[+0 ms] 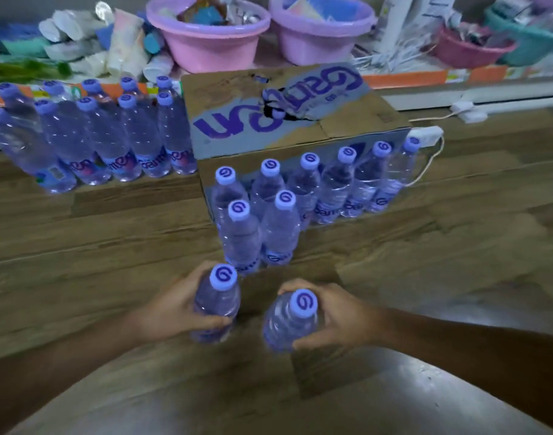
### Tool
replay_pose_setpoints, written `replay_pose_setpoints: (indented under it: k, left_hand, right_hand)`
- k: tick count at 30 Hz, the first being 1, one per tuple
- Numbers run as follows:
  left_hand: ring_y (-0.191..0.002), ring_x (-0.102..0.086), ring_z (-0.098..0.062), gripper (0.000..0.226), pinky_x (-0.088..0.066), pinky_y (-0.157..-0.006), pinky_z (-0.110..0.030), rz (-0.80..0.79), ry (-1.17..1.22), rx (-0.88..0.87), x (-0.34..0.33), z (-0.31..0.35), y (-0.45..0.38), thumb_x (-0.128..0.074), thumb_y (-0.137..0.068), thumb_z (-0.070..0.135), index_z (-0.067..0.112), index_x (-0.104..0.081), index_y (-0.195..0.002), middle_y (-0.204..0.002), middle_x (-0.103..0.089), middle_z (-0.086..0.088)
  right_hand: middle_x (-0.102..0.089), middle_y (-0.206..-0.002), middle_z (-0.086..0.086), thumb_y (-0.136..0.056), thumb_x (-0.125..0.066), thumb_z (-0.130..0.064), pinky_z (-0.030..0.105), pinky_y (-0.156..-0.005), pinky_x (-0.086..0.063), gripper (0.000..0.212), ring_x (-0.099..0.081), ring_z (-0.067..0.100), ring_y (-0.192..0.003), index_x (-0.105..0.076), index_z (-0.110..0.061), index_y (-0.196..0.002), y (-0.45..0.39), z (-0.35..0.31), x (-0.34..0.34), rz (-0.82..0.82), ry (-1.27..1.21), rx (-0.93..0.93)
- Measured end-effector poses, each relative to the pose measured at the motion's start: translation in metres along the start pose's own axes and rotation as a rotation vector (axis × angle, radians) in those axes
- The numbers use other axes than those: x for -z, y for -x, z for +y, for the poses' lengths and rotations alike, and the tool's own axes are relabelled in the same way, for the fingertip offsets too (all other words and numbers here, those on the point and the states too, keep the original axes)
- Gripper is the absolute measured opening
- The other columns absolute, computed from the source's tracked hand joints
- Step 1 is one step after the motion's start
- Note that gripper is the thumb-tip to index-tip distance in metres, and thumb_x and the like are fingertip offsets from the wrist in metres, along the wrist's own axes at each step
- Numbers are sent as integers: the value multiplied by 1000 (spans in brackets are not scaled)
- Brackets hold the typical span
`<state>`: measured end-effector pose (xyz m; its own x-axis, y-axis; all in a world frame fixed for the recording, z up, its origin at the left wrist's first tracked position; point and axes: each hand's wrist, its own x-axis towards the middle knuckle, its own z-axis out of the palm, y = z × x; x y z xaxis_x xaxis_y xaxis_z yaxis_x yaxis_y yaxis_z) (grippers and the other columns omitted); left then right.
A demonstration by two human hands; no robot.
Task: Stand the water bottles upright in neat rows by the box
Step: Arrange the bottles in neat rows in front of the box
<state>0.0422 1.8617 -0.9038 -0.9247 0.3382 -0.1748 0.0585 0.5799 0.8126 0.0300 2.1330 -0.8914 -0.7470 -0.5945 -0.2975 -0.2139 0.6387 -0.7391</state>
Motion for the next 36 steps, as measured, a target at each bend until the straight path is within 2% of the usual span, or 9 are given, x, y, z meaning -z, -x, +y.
replay_pose_setpoints:
  k: [2,6,9,11,16,21,26,31,36]
  left_hand:
    - [-104,-48,18,79,-37,-87,-1,-96,-65,-18,-16,31,-16,-66,-45,79,55,-38,-115,-115,-55,28]
    - [-92,-56,-2,86,-40,-82,-5,-69,-159,-80,-52,99,-51,-62,-51,64,20,-43,-122,-113,-58,7]
    - [-103,-57,-13,85,-39,-80,-16,13,-170,-41,-73,134,-82,-73,-62,53,17,-36,-129,-119,-53,5]
    - [-115,-52,-17,80,-39,-84,-21,88,-166,12,-86,147,-107,-77,-71,36,16,-32,-133,-127,-52,2]
    - [-120,-49,-24,72,-37,-85,-23,341,-86,201,-117,150,-151,-77,-73,23,12,-36,-131,-132,-53,-6]
    - [-125,-44,-26,73,-36,-95,-28,468,39,288,-121,133,-160,-77,-73,17,10,-34,-132,-136,-47,-9]
    - [-129,-39,-25,74,-36,-105,-34,428,73,244,-126,126,-163,-76,-73,12,14,-35,-134,-140,-42,-8]
    - [-126,-40,-21,74,-31,-95,-22,377,-84,205,-116,131,-174,-79,-69,19,12,-40,-132,-135,-40,-7]
    - [-125,-44,-21,75,-38,-105,-35,479,35,249,-116,124,-181,-81,-67,18,13,-41,-130,-136,-47,-5]
  right_hand:
    - [-67,-106,-7,-63,-81,-31,31,-91,-49,57,-62,6,-101,-53,-29,-112,21,21,28,46,16,-27]
    - [-62,-103,-11,-61,-84,-29,12,-76,-40,61,-56,-8,-88,-57,-20,-115,36,49,94,125,73,-35]
    - [-51,-116,-8,-64,-85,-20,13,-85,-34,71,-47,5,-108,-51,-14,-126,26,65,128,218,63,8]
    - [-51,-123,-1,-62,-86,-21,23,-95,-38,77,-47,12,-115,-49,-13,-129,14,80,137,266,47,10]
    - [-53,-120,-9,-63,-85,-17,23,-89,-40,76,-50,15,-117,-47,-16,-129,-11,112,148,386,-52,29]
    - [-55,-133,-2,-55,-86,-29,46,-103,-43,88,-49,24,-125,-45,-21,-132,-24,124,151,335,-18,17]
    - [-48,-127,-12,-65,-83,-15,29,-97,-41,83,-45,15,-126,-40,-18,-136,-34,123,151,291,-53,59]
    - [-44,-125,-6,-69,-79,-7,24,-96,-39,78,-42,11,-121,-40,-16,-136,-38,117,154,248,-80,61]
    - [-26,-129,1,-64,-82,-38,23,-104,-26,97,-26,10,-123,-23,-28,-141,-37,127,138,317,-55,-18]
